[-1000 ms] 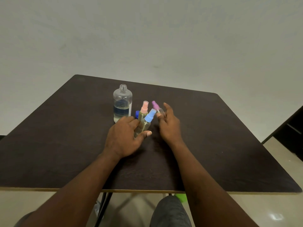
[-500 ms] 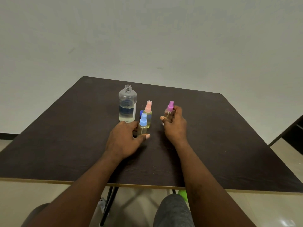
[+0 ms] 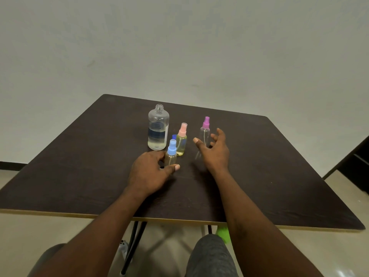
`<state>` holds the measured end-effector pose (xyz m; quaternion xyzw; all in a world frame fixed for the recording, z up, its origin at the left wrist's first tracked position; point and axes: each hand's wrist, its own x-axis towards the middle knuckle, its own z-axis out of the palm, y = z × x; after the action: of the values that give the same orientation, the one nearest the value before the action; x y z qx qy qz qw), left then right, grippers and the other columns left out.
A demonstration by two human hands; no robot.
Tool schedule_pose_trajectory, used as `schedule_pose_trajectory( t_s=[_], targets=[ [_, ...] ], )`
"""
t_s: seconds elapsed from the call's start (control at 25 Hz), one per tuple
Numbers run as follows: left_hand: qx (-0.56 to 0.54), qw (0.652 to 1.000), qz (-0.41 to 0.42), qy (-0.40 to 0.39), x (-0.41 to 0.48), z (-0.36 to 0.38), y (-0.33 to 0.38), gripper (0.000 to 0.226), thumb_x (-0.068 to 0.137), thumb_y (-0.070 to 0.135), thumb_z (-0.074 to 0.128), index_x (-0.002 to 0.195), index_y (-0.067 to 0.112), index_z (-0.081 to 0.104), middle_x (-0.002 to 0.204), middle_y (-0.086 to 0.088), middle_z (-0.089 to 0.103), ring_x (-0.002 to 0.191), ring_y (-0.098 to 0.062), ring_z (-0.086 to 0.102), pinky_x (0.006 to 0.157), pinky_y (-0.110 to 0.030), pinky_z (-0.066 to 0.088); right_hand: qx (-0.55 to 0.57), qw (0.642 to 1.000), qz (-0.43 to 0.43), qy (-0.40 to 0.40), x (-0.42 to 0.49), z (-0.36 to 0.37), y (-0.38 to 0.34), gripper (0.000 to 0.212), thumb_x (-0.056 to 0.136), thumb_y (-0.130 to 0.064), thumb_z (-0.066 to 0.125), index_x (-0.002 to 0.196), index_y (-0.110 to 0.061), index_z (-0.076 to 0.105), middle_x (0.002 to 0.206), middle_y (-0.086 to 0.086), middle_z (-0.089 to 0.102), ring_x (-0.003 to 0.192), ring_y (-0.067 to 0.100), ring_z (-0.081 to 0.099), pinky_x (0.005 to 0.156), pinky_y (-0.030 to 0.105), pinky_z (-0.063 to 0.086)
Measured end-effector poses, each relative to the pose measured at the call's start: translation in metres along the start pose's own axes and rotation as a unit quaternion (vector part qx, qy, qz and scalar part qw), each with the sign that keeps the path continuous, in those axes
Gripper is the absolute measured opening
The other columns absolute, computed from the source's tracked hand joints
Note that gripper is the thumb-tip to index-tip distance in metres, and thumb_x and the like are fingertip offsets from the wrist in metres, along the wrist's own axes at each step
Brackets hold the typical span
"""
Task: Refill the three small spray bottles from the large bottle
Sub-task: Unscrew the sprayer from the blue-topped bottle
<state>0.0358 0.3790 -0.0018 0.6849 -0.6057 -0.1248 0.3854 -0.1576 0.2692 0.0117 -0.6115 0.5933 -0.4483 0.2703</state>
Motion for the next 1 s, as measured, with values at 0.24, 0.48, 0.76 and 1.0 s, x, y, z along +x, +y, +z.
schedule_pose_trajectory(
  t_s=[0.24,0.48,0.76,1.0],
  targets=[
    [-0.006,1.0,-0.001,0.005,0.002,0.002,-0.001,0.036,0.083,0.061,0.077,0.106,0.034,0.073,0.084,0.018,0.068,0.079,-0.003,0.063,0.073,-0.03,0.053,-0.143,0.99,-0.016,-0.01,0.023,0.017,-0.002,0.055,0.091,-0.053,0.074,0.138,-0.033,0.052,0.122,-0.005,0.071,0.114,0.024,0.067,0.105,0.055,0.052],
    [-0.003,1.0,0.002,0.005,0.002,0.002,-0.002,0.037,0.083,0.061,0.078,0.105,0.032,0.074,0.089,0.02,0.068,0.085,-0.004,0.063,0.077,-0.032,0.055,-0.116,0.993,-0.002,0.008,0.022,0.019,0.006,0.033,0.089,-0.048,0.078,0.116,-0.034,0.063,0.098,-0.011,0.07,0.095,0.015,0.068,0.093,0.047,0.059],
    [0.005,1.0,0.005,0.006,0.0,0.002,-0.002,0.041,0.083,0.061,0.077,0.109,0.03,0.074,0.094,0.018,0.068,0.089,-0.005,0.063,0.081,-0.035,0.058,-0.088,0.995,0.007,0.048,0.008,0.012,0.007,0.084,0.082,-0.06,0.081,0.148,-0.022,0.045,0.138,0.0,0.063,0.128,0.023,0.058,0.104,0.048,0.053],
    [0.006,1.0,0.018,0.007,0.001,0.0,0.002,0.035,0.082,0.061,0.079,0.105,0.034,0.074,0.083,0.021,0.061,0.077,0.003,0.057,0.067,-0.023,0.043,0.109,0.991,-0.028,0.071,-0.057,-0.007,-0.009,0.024,0.09,-0.036,0.081,0.099,-0.018,0.069,0.091,-0.006,0.072,0.078,-0.002,0.065,0.075,0.027,0.057]
  ],
)
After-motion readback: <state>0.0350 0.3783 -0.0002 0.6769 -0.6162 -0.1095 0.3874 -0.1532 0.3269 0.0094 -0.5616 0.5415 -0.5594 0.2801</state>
